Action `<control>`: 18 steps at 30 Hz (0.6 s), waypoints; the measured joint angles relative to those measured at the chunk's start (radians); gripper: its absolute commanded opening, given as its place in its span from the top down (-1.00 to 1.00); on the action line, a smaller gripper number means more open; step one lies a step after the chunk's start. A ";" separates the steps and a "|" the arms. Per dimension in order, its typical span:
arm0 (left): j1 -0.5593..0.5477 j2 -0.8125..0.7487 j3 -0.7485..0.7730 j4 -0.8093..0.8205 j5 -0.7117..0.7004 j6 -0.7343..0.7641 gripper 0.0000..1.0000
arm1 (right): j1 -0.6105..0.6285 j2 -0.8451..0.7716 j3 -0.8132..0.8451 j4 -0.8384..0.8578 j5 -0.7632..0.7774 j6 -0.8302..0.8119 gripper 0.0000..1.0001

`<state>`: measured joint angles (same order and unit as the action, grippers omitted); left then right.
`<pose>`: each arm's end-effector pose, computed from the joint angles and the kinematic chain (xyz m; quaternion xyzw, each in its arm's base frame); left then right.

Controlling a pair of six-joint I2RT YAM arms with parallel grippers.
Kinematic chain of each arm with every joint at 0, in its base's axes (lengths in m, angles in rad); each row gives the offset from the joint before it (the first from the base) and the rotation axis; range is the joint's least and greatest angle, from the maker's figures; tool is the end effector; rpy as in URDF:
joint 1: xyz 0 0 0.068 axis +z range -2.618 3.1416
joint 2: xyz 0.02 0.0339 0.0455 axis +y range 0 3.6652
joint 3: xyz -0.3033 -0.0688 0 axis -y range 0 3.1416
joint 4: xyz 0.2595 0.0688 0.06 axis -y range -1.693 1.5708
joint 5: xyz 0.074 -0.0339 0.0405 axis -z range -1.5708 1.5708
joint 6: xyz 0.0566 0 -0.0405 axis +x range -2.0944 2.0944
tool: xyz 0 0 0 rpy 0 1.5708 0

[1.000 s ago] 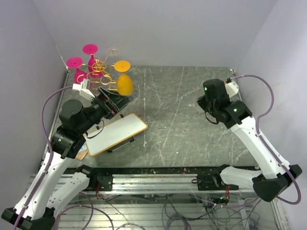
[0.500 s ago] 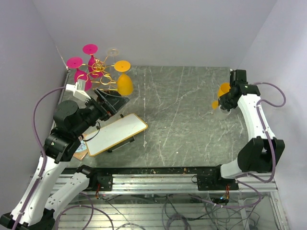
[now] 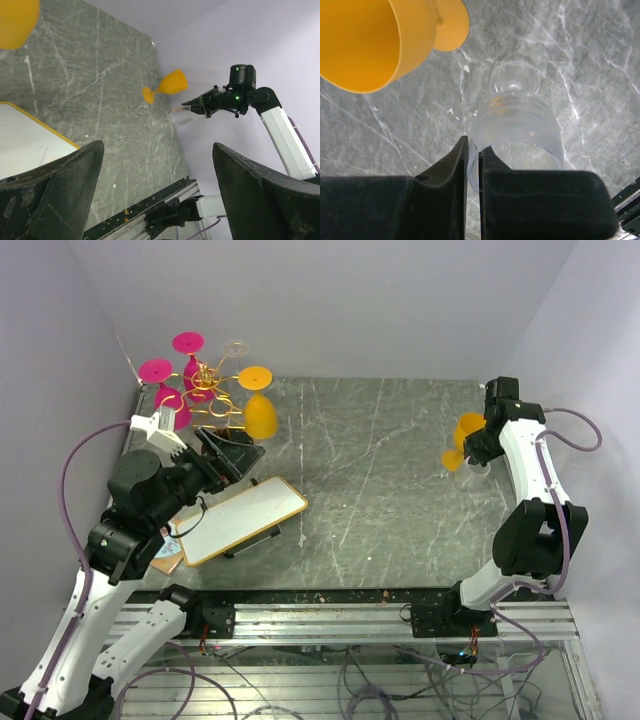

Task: Take the wine glass off the wine glass rack

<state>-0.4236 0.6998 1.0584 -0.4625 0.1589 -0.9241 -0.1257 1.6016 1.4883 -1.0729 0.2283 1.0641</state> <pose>0.1231 -0.0653 0.4426 -0.1319 0.7306 -0.4625 0.4847 0.3381 -0.0556 0.3272 0.5645 0.7954 -0.0139 0.2199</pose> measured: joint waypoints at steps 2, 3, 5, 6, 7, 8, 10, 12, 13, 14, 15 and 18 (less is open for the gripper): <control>0.000 -0.003 0.002 -0.011 -0.010 0.011 -1.00 | -0.001 0.017 0.027 -0.013 0.019 0.005 1.00; 0.000 -0.005 0.009 -0.021 -0.014 0.019 -0.99 | -0.002 0.023 0.039 -0.014 0.027 0.007 1.00; 0.000 -0.004 0.023 -0.031 -0.021 0.031 -0.99 | -0.003 0.028 0.056 -0.017 0.036 0.011 1.00; 0.000 -0.002 0.031 -0.037 -0.024 0.036 -1.00 | -0.003 0.030 0.065 -0.018 0.040 0.014 1.00; 0.000 0.000 0.035 -0.038 -0.025 0.040 -1.00 | -0.003 0.033 0.073 -0.018 0.044 0.016 1.00; 0.000 0.001 0.040 -0.042 -0.027 0.045 -0.99 | -0.004 0.035 0.080 -0.018 0.048 0.018 1.00; 0.000 0.002 0.045 -0.045 -0.028 0.050 -0.99 | -0.004 0.043 0.093 -0.018 0.053 0.019 1.00; 0.000 0.002 0.046 -0.048 -0.029 0.053 -0.99 | -0.004 0.059 0.108 -0.021 0.063 0.021 1.00; 0.000 0.002 0.046 -0.051 -0.029 0.053 -0.99 | -0.004 0.069 0.119 -0.025 0.071 0.023 1.00; 0.000 0.002 0.046 -0.055 -0.029 0.053 -0.99 | -0.004 0.080 0.127 -0.025 0.077 0.024 1.00; 0.000 0.002 0.046 -0.057 -0.031 0.054 -0.99 | -0.005 0.089 0.131 -0.025 0.079 0.024 1.00; 0.000 0.004 0.048 -0.064 -0.036 0.054 -0.99 | -0.008 0.109 0.134 -0.025 0.079 0.024 1.00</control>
<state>-0.4236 0.7036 1.1061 -0.5266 0.1226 -0.8703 -0.1337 1.7107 1.6222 -1.0981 0.3069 1.0878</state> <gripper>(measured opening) 0.998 0.069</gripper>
